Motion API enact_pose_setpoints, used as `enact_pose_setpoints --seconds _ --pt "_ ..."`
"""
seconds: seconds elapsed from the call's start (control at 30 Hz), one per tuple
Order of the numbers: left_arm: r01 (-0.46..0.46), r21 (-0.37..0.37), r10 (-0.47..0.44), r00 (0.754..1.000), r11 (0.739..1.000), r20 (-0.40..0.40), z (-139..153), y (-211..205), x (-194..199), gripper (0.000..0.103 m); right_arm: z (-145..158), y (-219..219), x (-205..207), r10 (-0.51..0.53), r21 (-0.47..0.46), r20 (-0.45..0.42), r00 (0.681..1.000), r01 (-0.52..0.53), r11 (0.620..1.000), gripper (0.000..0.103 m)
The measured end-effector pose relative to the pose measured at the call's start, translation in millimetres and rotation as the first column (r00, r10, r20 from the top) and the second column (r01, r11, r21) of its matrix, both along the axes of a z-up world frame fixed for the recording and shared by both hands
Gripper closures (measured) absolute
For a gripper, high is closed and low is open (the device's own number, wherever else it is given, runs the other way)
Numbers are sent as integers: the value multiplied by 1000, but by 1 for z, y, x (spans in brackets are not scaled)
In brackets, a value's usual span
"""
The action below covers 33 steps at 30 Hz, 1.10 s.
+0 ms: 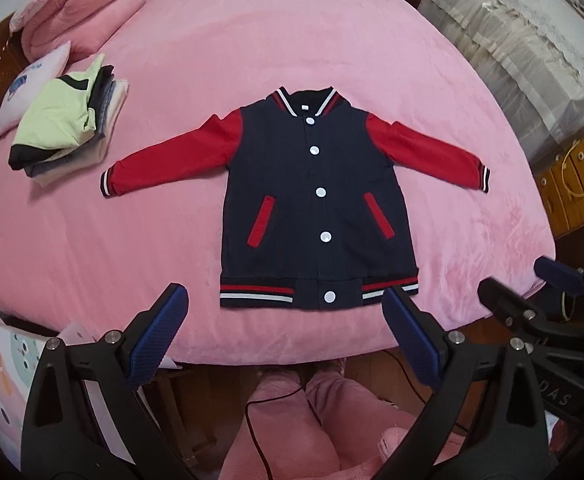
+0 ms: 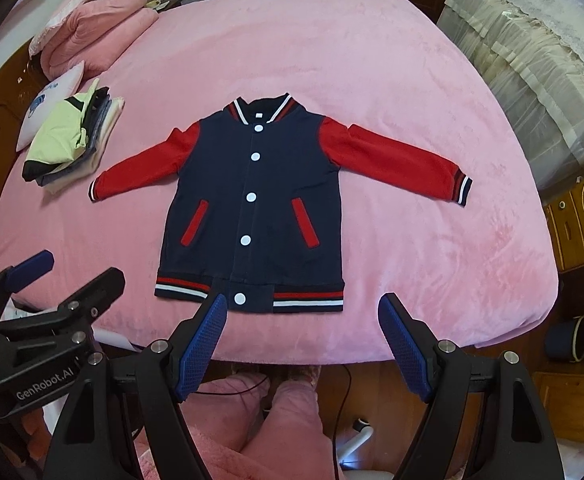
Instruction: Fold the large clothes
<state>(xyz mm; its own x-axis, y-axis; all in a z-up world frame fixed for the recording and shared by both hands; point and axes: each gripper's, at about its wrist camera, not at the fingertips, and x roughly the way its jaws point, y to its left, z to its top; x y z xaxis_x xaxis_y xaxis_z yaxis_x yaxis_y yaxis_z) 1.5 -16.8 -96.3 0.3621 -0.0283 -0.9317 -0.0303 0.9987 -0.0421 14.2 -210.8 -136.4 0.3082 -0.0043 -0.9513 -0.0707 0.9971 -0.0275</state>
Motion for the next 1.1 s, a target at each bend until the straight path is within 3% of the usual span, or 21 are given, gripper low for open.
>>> enact_pose_setpoints --seconds 0.7,0.93,1.1 --pt "-27 -8 28 999 1000 46 21 -4 -5 6 20 -13 -2 1 10 29 1000 -1 1000 21" --pt "-30 19 29 999 999 34 20 -18 -11 6 22 -26 -9 -10 38 30 1000 9 999 20" --pt "-4 80 2 1000 997 17 15 -38 -20 6 23 -37 -13 -2 58 40 999 0 998 20"
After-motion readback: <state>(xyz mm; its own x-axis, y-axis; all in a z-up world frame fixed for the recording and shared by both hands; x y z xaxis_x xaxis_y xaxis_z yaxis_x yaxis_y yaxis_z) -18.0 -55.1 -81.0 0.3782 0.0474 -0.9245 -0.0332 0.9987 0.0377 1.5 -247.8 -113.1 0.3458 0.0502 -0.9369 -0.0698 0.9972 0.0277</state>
